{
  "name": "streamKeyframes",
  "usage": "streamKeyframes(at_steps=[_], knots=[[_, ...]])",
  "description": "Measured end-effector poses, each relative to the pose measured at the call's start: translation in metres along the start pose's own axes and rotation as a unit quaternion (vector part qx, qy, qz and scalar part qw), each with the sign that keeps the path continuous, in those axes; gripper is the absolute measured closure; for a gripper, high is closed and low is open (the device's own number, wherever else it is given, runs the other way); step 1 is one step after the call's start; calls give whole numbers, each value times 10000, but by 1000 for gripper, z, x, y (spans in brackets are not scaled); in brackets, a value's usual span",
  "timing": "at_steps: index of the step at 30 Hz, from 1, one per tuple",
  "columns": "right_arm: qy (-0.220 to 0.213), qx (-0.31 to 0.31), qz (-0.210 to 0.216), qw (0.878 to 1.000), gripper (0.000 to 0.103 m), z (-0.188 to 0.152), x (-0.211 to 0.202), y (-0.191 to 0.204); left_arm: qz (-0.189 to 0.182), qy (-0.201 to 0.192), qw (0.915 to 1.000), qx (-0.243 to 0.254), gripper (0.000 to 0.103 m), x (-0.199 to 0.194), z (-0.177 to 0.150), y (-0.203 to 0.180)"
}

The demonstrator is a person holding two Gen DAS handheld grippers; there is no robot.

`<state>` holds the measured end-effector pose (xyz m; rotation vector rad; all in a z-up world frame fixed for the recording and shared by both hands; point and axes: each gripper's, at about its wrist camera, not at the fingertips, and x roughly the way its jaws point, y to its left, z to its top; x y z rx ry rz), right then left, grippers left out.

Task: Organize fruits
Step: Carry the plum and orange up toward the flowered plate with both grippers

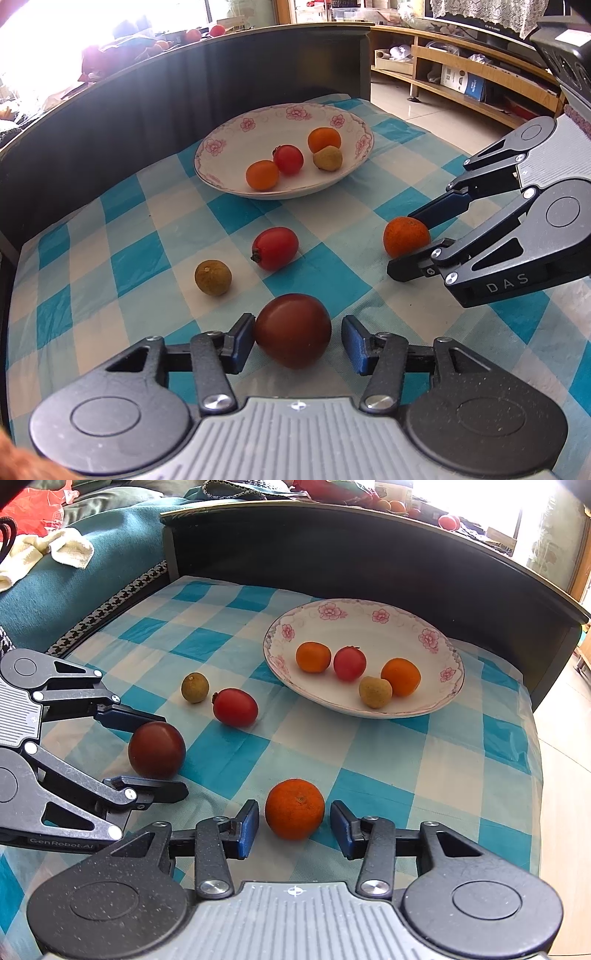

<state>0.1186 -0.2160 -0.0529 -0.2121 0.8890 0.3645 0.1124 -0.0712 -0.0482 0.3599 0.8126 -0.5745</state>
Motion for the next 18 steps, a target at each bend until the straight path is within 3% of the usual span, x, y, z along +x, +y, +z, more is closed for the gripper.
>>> streamKeyframes(at_steps=[5, 8, 13, 18], knots=[[6, 7, 9, 10000, 64, 0, 0, 0, -32, 33, 9999, -113, 44, 0, 2, 2], [21, -1, 15, 10000, 63, 0, 1, 0, -24, 10, 9998, -182, 51, -2, 4, 4], [39, -50, -82, 9999, 75, 2, 0, 2, 4, 36, 10000, -92, 53, -3, 5, 2], [57, -136, -151, 9998, 76, 2, 0, 5, 58, 38, 10000, 62, 53, -3, 5, -2]])
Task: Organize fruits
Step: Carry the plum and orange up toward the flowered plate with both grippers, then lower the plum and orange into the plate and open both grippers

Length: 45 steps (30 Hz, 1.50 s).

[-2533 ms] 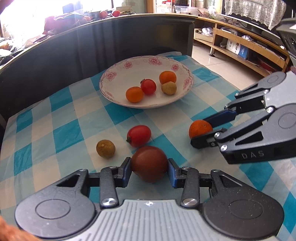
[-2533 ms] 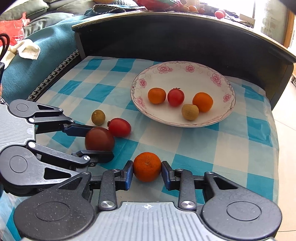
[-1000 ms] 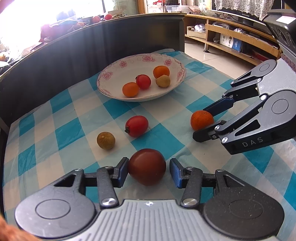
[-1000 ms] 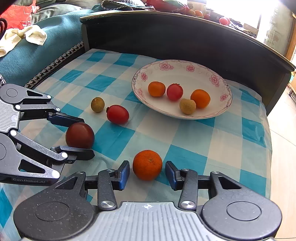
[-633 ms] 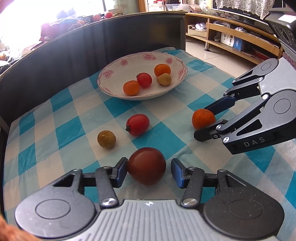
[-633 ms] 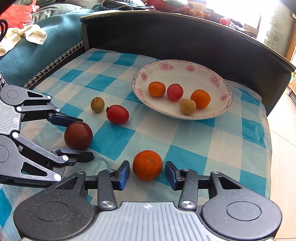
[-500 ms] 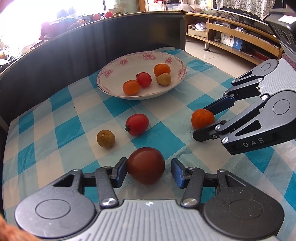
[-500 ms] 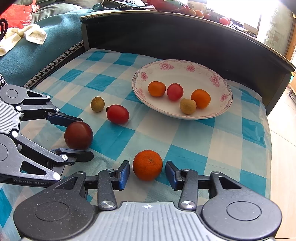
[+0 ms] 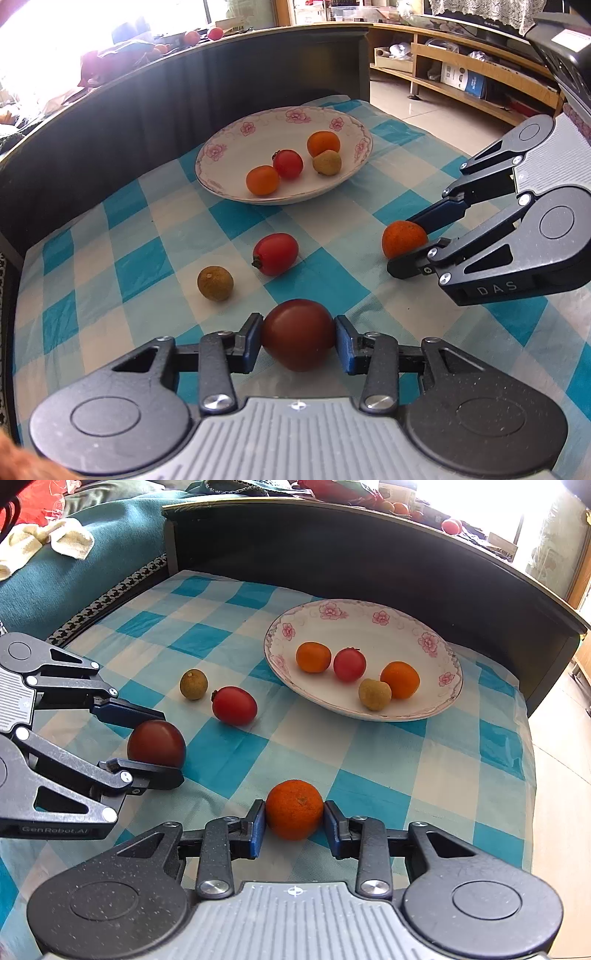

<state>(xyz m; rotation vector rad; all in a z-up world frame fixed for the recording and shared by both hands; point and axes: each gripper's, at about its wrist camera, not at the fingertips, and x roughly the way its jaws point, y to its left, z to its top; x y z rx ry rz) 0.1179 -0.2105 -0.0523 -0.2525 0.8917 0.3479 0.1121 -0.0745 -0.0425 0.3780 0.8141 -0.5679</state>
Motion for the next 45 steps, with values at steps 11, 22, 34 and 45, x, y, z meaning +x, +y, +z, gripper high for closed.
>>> streamKeyframes(at_steps=[11, 22, 34, 45], knots=[[-107, 66, -10, 9999, 76, 3, -6, -2, -4, -46, 10000, 33, 54, -3, 4, -1], [-297, 119, -41, 9995, 76, 10, -14, -4, 155, -372, 9992, -22, 54, -9, 25, 3], [-577, 296, -136, 9978, 76, 25, -21, -17, 262, -754, 9967, -127, 54, -4, 59, 8], [-870, 564, -316, 9941, 76, 52, -21, -39, 417, -915, 9949, -83, 54, 15, 86, 16]])
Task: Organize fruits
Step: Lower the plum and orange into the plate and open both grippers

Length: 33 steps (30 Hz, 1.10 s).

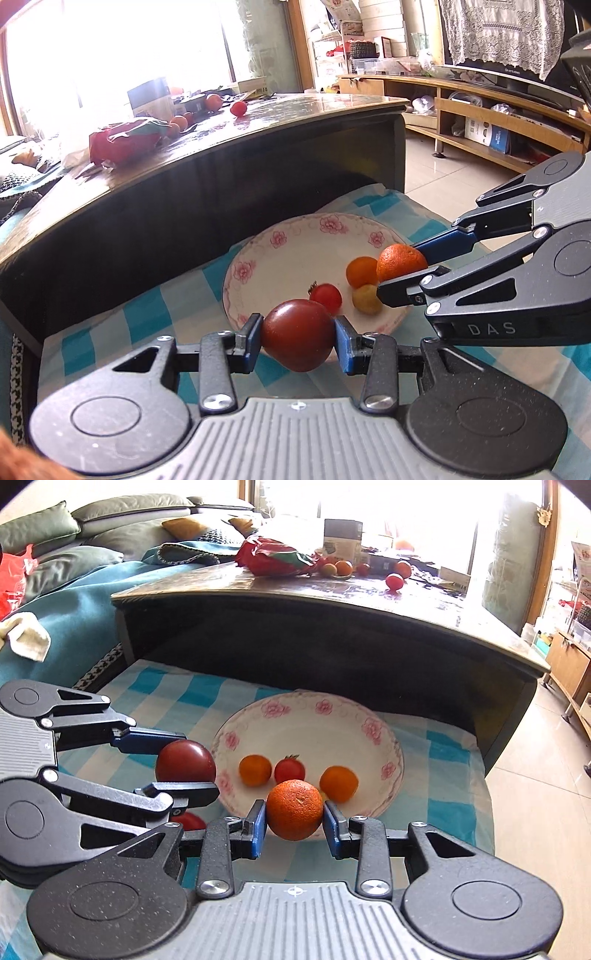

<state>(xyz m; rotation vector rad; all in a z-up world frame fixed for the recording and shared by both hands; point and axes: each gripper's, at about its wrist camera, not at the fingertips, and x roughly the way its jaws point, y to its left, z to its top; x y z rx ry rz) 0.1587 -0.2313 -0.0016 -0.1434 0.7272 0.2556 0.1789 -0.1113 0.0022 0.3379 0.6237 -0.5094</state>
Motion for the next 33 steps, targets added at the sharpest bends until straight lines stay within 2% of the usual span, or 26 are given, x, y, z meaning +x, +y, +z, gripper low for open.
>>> streamKeyframes(at_steps=[14, 33], knots=[[-219, 49, -202, 9995, 76, 33, 43, -23, 233, 2, 9995, -200, 54, 52, 23, 21], [-181, 233, -106, 9995, 73, 32, 79, -38, 245, 200, 9989, -349, 54, 80, 20, 26]])
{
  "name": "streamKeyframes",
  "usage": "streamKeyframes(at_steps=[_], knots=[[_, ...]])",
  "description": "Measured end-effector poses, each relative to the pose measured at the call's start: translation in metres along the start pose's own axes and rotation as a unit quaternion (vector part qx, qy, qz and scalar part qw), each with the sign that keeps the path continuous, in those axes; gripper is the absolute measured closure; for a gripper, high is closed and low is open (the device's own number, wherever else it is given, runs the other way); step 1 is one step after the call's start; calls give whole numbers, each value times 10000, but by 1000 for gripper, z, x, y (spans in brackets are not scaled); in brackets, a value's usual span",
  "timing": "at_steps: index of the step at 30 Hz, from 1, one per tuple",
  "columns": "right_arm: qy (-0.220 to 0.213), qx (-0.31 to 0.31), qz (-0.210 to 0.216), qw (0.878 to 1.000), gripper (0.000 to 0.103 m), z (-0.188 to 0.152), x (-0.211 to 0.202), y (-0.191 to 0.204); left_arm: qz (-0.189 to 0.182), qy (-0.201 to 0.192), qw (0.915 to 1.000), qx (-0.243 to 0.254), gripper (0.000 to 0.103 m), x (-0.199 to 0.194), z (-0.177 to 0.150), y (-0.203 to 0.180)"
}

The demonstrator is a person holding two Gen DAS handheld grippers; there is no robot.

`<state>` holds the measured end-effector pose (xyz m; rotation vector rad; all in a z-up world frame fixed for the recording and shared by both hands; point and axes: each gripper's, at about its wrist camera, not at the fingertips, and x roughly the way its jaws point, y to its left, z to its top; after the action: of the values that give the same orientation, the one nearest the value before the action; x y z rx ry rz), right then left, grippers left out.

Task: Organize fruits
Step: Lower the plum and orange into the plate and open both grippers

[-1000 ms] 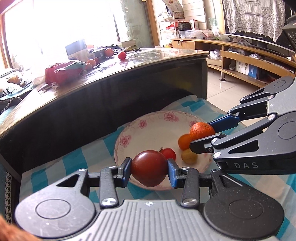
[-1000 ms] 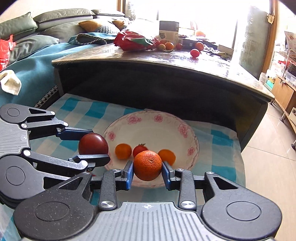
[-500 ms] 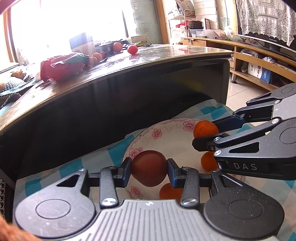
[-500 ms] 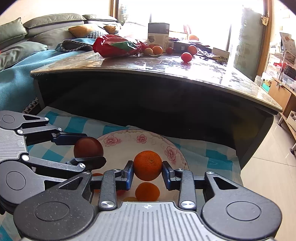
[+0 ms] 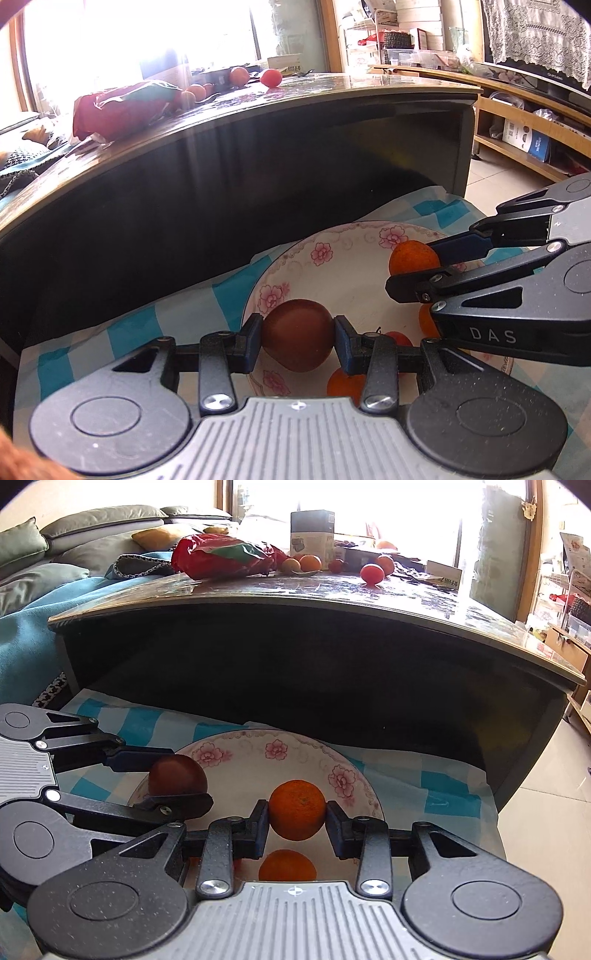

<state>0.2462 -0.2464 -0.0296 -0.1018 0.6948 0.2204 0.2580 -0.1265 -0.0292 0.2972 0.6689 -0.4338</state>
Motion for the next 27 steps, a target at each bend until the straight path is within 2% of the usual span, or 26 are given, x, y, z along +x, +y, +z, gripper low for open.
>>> streamKeyframes(at_steps=[27], knots=[[-96, 117, -10, 9999, 71, 0, -4, -5, -10, -22, 10000, 38, 53, -5, 4, 0]])
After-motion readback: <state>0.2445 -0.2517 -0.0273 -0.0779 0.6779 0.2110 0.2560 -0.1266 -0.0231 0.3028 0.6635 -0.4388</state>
